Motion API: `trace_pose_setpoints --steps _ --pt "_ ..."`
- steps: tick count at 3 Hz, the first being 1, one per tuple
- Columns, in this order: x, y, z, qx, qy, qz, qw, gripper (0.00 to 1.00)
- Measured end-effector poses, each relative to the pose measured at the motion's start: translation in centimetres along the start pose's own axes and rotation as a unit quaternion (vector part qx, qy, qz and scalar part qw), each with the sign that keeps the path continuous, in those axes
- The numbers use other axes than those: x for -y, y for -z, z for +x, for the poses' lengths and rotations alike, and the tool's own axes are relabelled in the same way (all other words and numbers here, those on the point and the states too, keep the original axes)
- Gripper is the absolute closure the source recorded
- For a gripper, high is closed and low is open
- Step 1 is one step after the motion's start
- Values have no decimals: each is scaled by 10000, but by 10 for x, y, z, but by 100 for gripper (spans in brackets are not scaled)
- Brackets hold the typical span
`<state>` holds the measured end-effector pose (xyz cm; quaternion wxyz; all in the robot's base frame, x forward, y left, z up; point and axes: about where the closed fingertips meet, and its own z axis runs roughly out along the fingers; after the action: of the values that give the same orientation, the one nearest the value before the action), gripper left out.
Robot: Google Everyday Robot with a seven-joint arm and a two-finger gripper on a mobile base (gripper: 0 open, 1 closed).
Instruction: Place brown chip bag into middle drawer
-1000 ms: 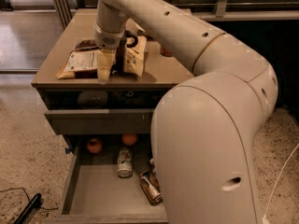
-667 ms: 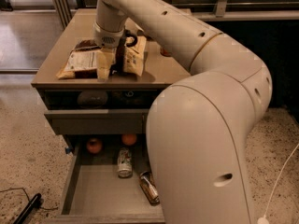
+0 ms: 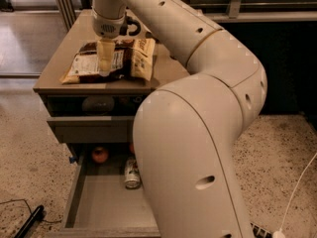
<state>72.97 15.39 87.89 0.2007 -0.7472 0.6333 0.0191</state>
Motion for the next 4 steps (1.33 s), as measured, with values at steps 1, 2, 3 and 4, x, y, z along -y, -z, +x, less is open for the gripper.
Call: trace_pose_setpoints --steps 1,2,3,4 --pt "18 -19 -2 324 -29 -106 9994 0" --pt "18 -20 -2 324 -29 -107 9994 0" --pt "8 -53 1 218 -61 -377 9990 0" --pt "8 -54 1 217 -60 -381 9990 0"
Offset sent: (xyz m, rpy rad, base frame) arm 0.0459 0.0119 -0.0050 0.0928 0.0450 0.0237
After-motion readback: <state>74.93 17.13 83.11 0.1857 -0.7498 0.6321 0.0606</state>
